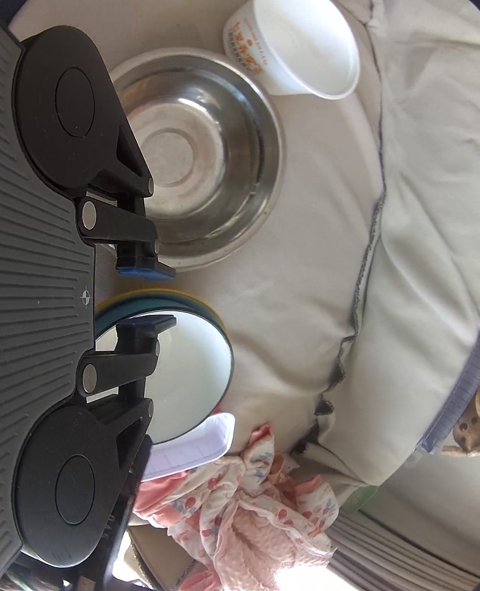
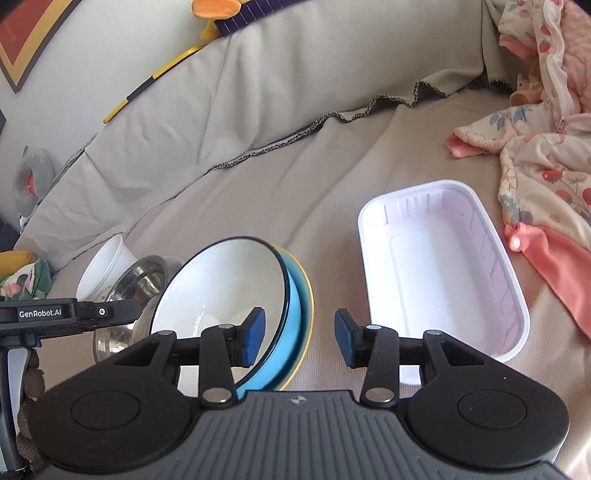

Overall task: Organize plates and bowls
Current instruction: 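Lower the blue bowl into the yellow-rimmed bowl with both tools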

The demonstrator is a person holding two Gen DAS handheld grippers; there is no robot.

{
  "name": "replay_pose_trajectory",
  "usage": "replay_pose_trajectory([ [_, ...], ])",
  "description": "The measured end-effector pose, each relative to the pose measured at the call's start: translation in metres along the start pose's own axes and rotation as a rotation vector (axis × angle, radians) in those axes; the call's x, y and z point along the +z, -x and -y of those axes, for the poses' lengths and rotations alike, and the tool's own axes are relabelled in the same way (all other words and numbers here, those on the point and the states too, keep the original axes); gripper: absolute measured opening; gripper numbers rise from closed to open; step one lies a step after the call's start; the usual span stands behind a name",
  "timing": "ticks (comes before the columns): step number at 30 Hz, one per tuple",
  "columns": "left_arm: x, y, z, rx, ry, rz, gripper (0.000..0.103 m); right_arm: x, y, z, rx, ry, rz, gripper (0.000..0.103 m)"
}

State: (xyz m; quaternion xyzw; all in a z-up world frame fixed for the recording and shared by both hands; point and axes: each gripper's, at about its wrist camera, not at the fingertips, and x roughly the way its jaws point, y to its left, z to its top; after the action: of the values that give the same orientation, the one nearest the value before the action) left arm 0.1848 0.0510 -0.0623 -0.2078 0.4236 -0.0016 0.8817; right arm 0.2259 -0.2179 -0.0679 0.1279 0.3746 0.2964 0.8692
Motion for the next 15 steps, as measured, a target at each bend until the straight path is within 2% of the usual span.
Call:
replay_pose_trajectory([
  [4, 0.000, -0.003, -0.001, -0.024, 0.019, -0.004, 0.022, -0.010, -0.009, 0.001, 0.011, -0.020, -0.041, 0.052],
  [9, 0.002, 0.001, -0.008, -0.131, 0.094, 0.006, 0.022, -0.013, -0.015, -0.002, 0.019, -0.024, -0.056, 0.052],
  [12, 0.003, -0.001, -0.008, -0.101, 0.077, 0.000, 0.022, -0.013, -0.017, -0.002, 0.024, -0.034, -0.064, 0.053],
  [15, 0.001, -0.009, -0.005, -0.039, 0.046, -0.023, 0.022, -0.014, -0.019, -0.002, 0.026, -0.039, -0.070, 0.053],
])
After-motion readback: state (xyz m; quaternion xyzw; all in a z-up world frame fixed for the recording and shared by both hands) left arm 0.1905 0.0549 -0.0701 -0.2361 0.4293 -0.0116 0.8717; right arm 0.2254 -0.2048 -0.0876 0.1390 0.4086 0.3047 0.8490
